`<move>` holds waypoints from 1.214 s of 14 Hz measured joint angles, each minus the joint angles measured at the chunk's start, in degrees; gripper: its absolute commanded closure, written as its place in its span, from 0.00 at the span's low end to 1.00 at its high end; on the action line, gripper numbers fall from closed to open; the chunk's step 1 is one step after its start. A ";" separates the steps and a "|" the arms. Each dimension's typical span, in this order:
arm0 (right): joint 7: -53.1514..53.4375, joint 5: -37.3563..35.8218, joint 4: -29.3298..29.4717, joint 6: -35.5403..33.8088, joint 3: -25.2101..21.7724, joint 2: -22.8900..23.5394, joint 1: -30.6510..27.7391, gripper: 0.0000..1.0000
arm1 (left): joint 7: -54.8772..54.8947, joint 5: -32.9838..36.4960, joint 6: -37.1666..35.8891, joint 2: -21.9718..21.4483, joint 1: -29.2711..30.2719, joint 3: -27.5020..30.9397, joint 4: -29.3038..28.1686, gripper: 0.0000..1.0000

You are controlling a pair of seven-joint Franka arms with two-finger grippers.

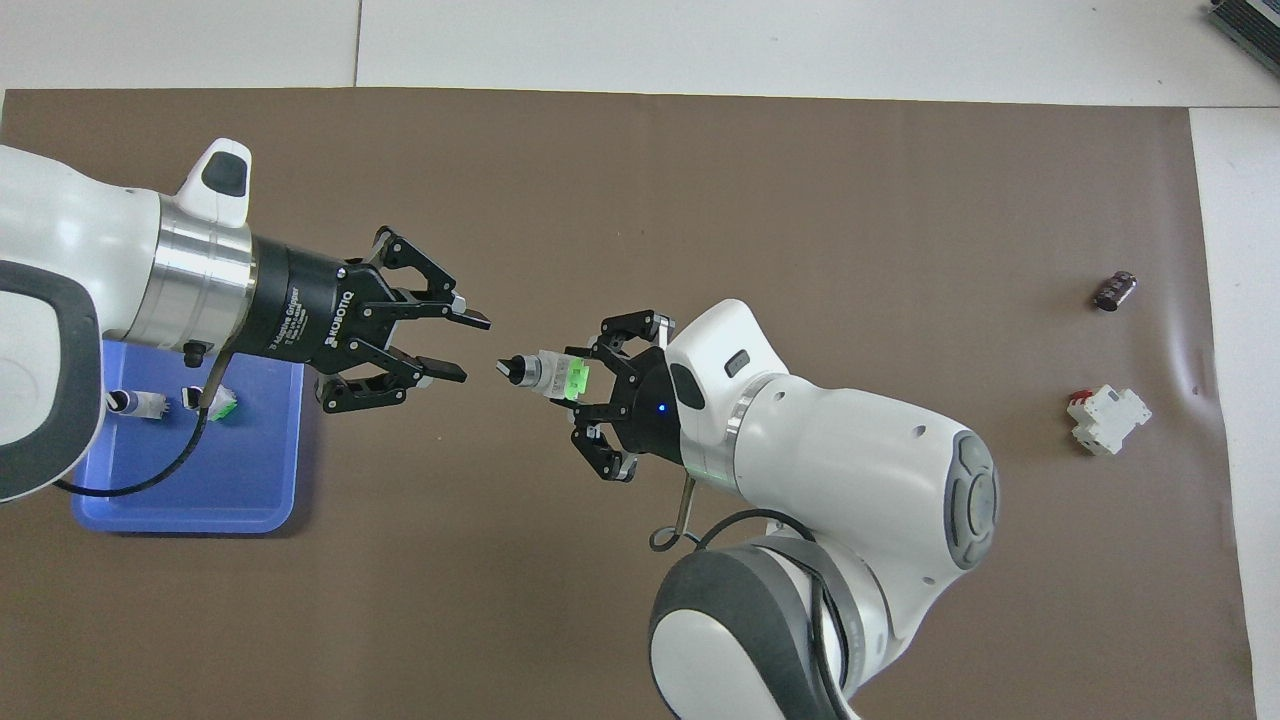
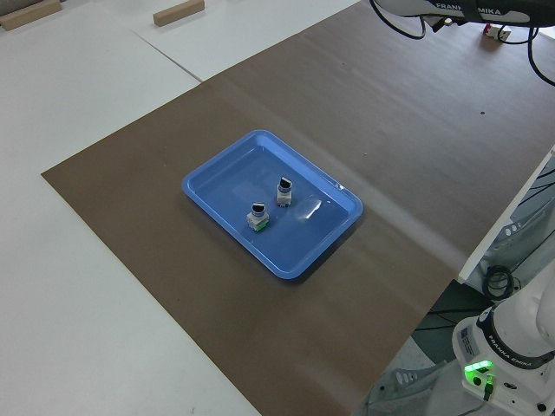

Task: Turn and place switch with both arms
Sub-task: 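Reach the open left gripper toward the switch held by the right gripper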

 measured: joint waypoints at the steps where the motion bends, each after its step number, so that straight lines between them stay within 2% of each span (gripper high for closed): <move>1: 0.18 0.00 0.00 0.19 0.01 0.05 0.20 1.00 | -0.61 -0.32 0.00 0.25 -0.25 -0.03 -0.01 0.54; 13: 0.28 0.00 0.00 0.27 0.00 0.16 0.26 1.00 | -1.92 -1.84 1.71 0.40 -1.03 0.06 -1.34 0.61; 17: 0.29 0.00 0.00 0.28 -0.01 0.16 0.26 1.00 | -1.94 -1.92 2.31 0.40 -1.56 -0.09 -1.49 0.67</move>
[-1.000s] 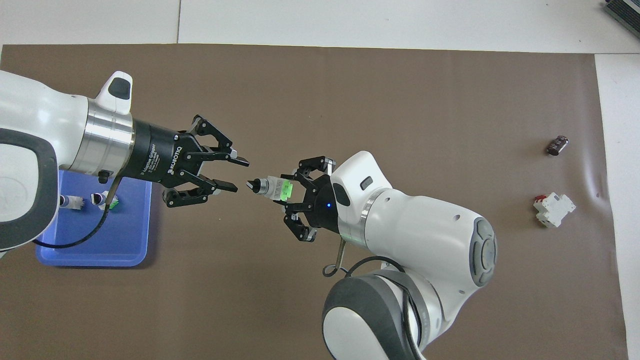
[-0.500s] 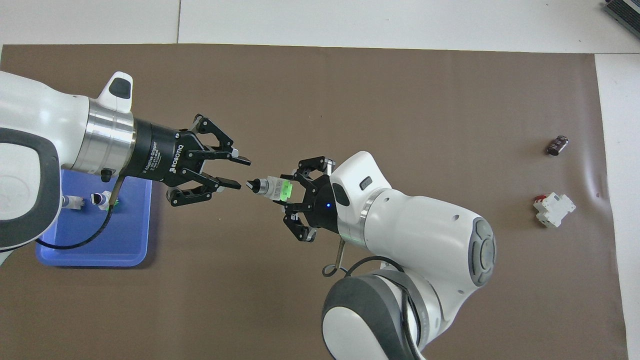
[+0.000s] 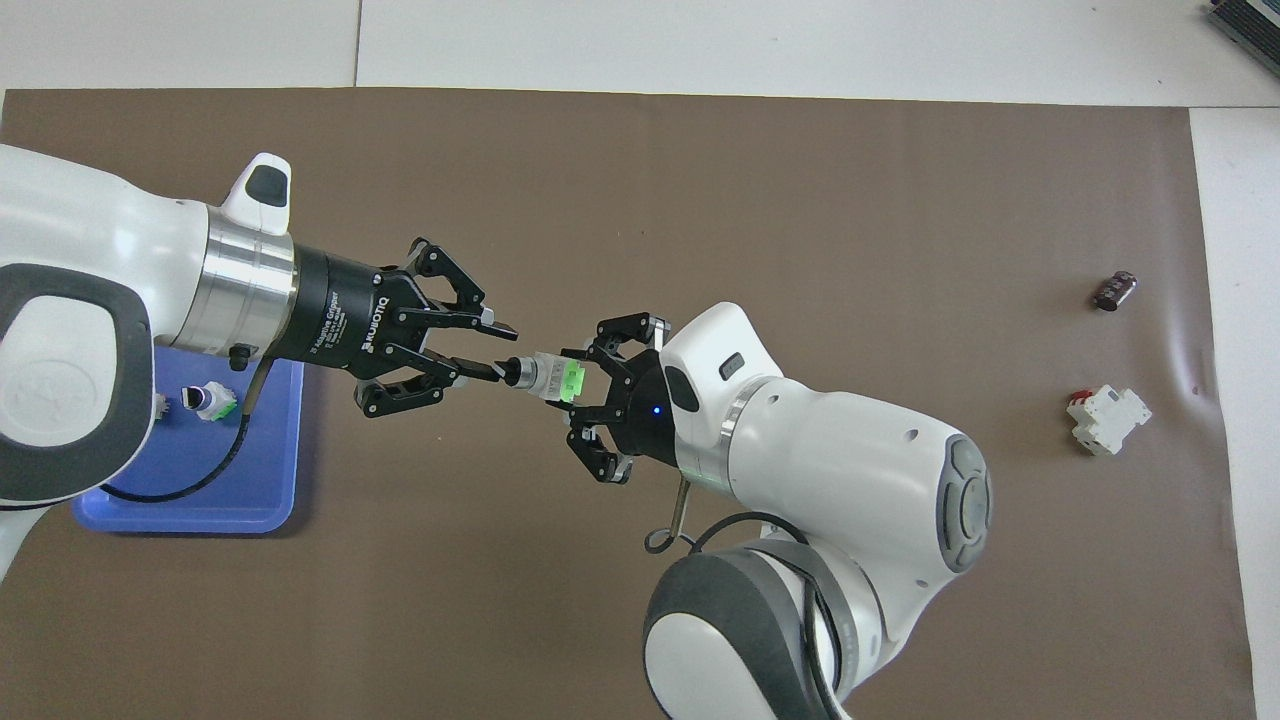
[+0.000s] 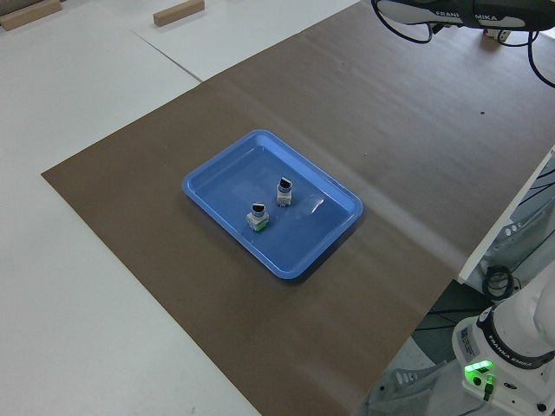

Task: Turn and place switch with both arms
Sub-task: 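Reach the open left gripper toward the switch held by the right gripper, then close the left gripper on the switch's green end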

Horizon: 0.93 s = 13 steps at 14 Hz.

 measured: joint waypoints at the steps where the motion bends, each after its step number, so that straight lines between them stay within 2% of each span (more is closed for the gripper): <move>1: 0.01 0.00 0.00 0.03 -0.02 0.00 0.00 1.00 | 0.00 -0.02 0.01 0.00 -0.01 0.00 -0.01 0.68; 4: 0.03 0.00 0.00 0.09 -0.06 0.00 -0.01 1.00 | -0.01 -0.05 0.01 0.00 -0.21 0.01 -0.03 0.75; 7: 0.05 0.00 -0.11 0.23 -0.30 0.03 -0.06 1.00 | -0.01 -0.06 0.15 -0.03 -1.14 0.05 -0.06 0.96; 8: 0.05 0.00 -0.17 0.22 -0.38 0.04 -0.07 1.00 | -0.01 -0.06 0.20 -0.04 -1.20 0.07 -0.06 1.00; 13: 0.24 0.01 -0.23 0.44 -0.44 0.10 -0.08 1.00 | -0.01 -0.17 0.25 -0.11 -1.27 0.08 -0.15 1.00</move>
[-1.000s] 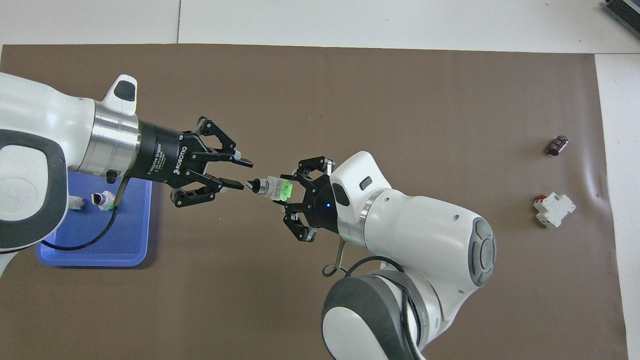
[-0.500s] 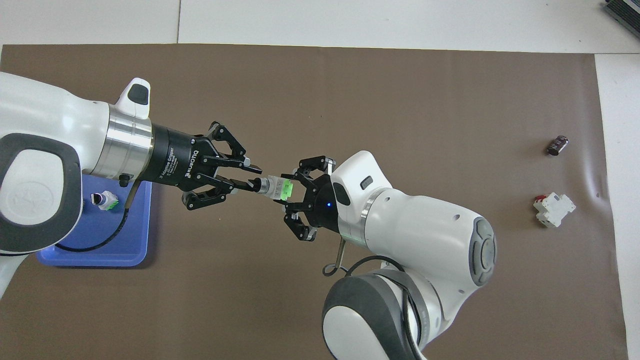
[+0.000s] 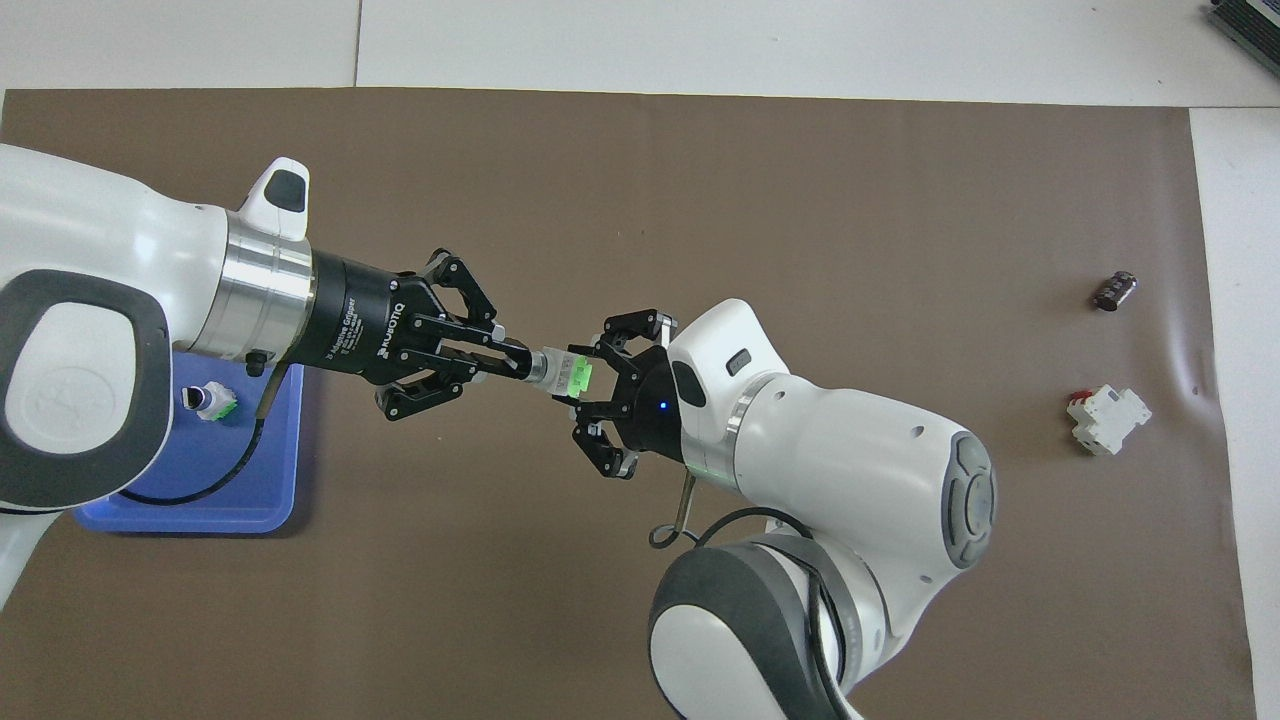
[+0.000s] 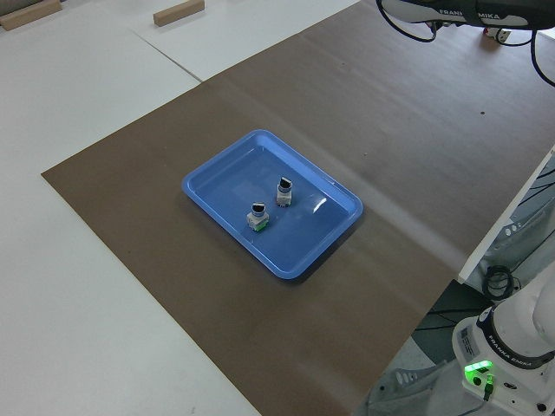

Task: Turn and place switch with both arms
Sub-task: 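Close the left gripper on the switch's green end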

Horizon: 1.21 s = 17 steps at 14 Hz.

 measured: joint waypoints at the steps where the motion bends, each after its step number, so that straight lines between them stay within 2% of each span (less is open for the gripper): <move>1: 0.00 0.00 0.00 0.00 0.00 0.00 0.00 1.00 | 0.00 0.00 0.00 0.00 0.00 0.00 0.00 1.00; 9: 0.00 0.00 -0.09 0.06 0.04 0.00 0.03 1.00 | 4.40 0.05 -0.03 0.00 -0.01 0.01 -0.09 1.00; 12: 0.00 0.00 -0.22 0.11 0.09 0.01 0.05 1.00 | 10.99 0.05 -0.02 -0.01 -0.01 0.02 -0.21 1.00; 17: 0.00 0.00 -0.62 0.12 0.24 0.01 0.13 1.00 | 28.50 0.05 -0.05 -0.09 -0.03 0.03 -0.82 1.00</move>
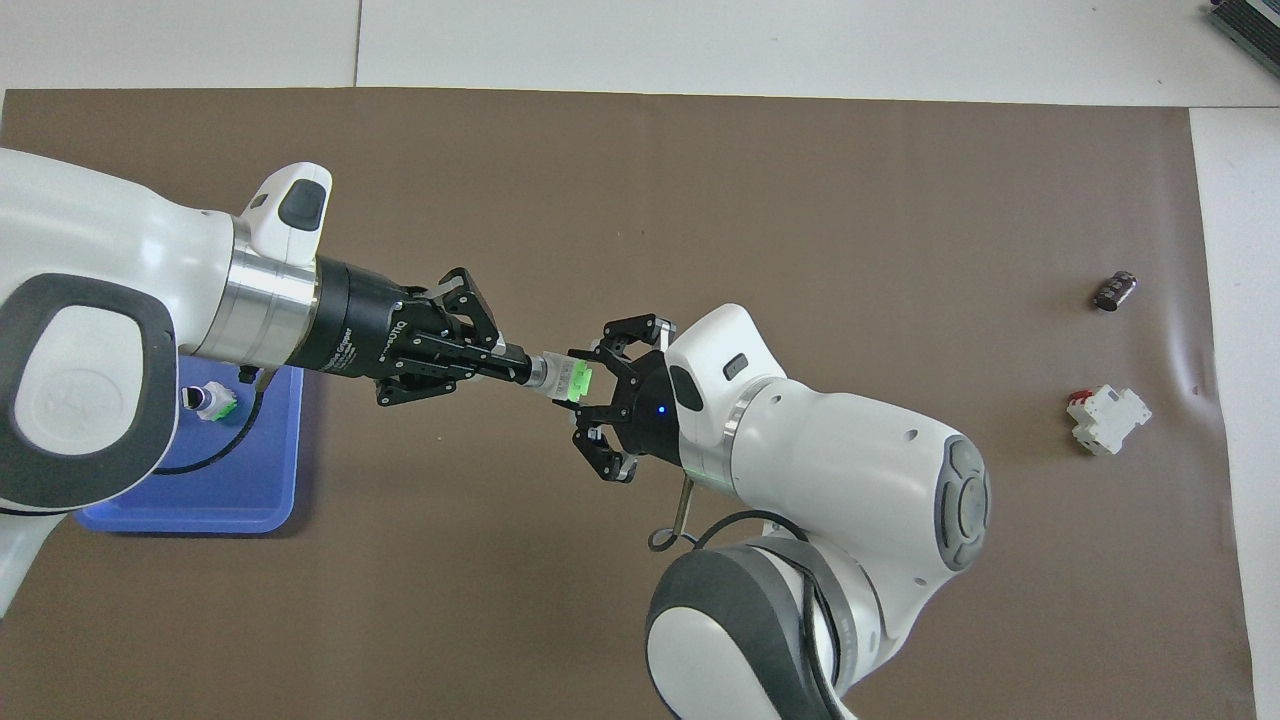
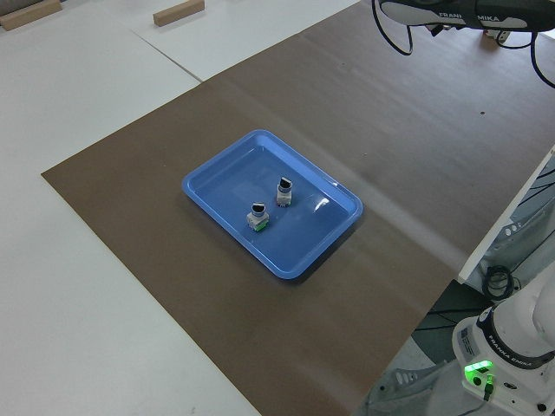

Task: Turn and place switch with both arms
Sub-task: 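Close the left gripper on the switch's green end, then open the right gripper and release the switch to the left gripper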

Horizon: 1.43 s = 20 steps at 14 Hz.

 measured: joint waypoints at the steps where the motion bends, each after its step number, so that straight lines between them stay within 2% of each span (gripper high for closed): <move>1: 0.00 0.00 -0.05 0.03 0.01 0.00 0.03 1.00 | 3.13 0.00 0.00 -0.02 -0.01 -0.01 -0.05 1.00; 8: -0.01 0.00 -0.23 0.39 0.01 0.00 0.29 1.00 | 21.38 0.18 -0.08 -0.09 -0.02 0.00 -0.12 1.00; 20: -0.11 0.00 -0.79 0.40 0.24 -0.11 0.57 1.00 | 50.09 4.61 0.48 -1.27 -2.06 0.32 -0.07 1.00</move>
